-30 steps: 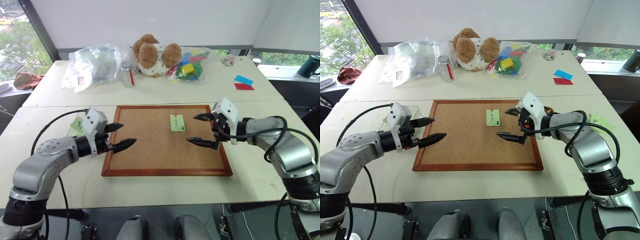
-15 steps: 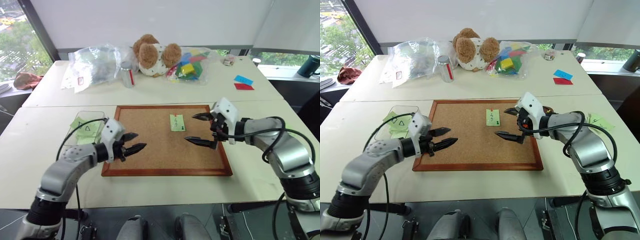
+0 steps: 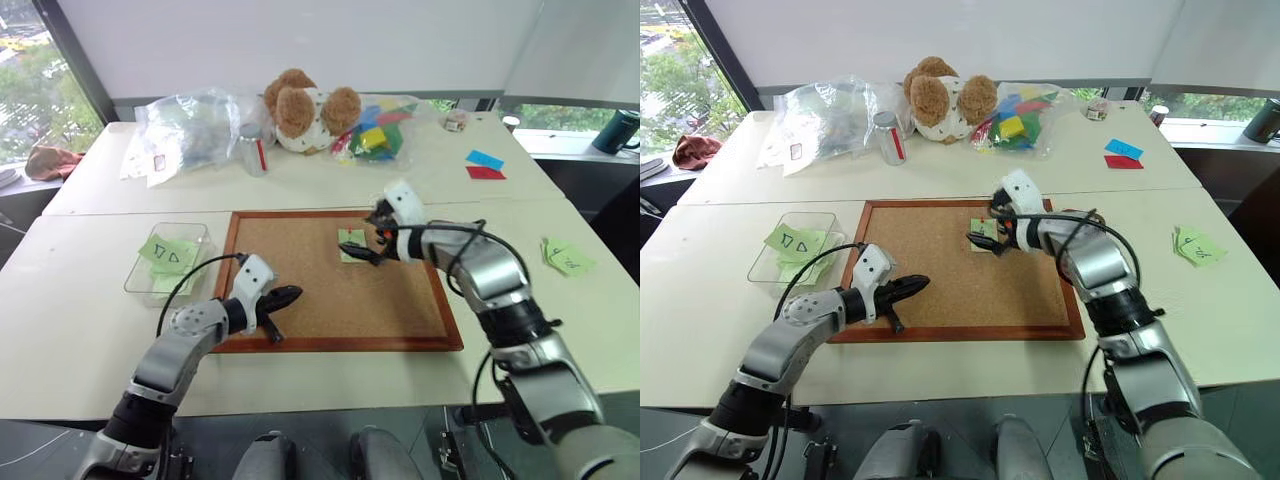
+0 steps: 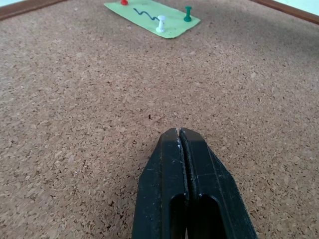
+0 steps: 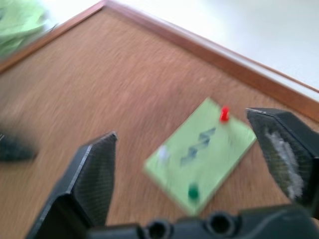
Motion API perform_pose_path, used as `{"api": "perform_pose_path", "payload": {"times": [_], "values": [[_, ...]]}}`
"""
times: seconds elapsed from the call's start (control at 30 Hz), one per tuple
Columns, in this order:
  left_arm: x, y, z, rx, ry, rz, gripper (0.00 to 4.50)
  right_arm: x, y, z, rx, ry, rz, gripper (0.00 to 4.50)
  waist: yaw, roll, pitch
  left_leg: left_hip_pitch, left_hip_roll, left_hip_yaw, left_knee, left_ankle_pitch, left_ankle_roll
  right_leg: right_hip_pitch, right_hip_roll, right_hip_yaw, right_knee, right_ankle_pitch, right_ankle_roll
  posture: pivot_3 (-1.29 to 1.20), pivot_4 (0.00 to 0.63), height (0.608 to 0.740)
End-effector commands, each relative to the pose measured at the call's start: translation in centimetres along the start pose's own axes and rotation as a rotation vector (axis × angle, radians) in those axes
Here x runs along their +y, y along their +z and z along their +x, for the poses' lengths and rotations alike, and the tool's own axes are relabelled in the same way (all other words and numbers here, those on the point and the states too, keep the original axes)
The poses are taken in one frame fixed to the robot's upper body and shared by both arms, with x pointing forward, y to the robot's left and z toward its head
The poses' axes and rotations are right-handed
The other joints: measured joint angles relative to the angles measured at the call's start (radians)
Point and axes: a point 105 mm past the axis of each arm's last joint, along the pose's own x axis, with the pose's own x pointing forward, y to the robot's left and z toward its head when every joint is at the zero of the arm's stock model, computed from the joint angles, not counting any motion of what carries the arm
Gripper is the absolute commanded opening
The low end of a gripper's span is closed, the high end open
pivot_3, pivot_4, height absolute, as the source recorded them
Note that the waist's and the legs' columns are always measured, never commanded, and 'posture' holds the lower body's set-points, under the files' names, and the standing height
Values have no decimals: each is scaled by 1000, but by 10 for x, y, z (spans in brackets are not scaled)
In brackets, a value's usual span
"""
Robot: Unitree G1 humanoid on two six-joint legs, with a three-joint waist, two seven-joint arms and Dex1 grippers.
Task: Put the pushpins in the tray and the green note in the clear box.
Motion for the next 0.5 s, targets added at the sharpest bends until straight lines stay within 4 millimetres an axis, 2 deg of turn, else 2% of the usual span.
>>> {"api": "perform_pose_path", "payload": {"times": [0.03, 0.1, 0.17, 0.23, 0.3, 0.33, 0.5], "values": [[7, -15, -5, 51, 48, -10, 29, -12, 7, 12, -11, -49, 9, 4500, -1, 0, 0, 0, 0, 0, 0, 0, 0, 0, 0, 0, 0, 0, 0, 0, 150, 740], [7, -16, -5, 51, 52, -10, 29, -14, 5, 18, -1, -51, 5, 4500, 0, 0, 0, 1, 0, 0, 0, 0, 0, 1, 0, 0, 0, 0, 0, 0, 150, 740], [7, -16, -6, 51, 60, -6, 0, -15, 2, 23, 8, -52, -3, 3937, -1, 0, 0, 1, 0, 0, 0, 0, 0, 1, 0, 0, 0, 0, 0, 0, 150, 740], [8, -16, -6, 47, 69, -8, 0, -16, -1, 27, 17, -54, -1, 3147, -3, 1, 0, 1, 0, 0, 0, 0, 1, 1, 0, 0, 0, 0, 0, 0, 150, 740], [7, -15, -7, 46, 72, -5, 0, -16, -3, 30, 20, -50, -1, 2007, -4, 1, 0, 2, 0, 0, 0, -1, 2, 1, 0, 0, 1, 0, 0, 0, 150, 740], [8, -15, -8, 44, 77, -6, 0, -16, -2, 31, 16, -48, 1, 1584, -4, 1, 0, 2, 0, 0, 0, -1, 2, 1, 0, 0, 1, 0, 0, 0, 150, 740], [8, -16, -9, 44, 86, -11, 0, -19, -2, 35, 7, -54, 20, 1584, -6, 1, 0, 2, 0, 0, -1, -2, 3, 1, 0, 0, 1, 0, 0, 0, 150, 740]]}}
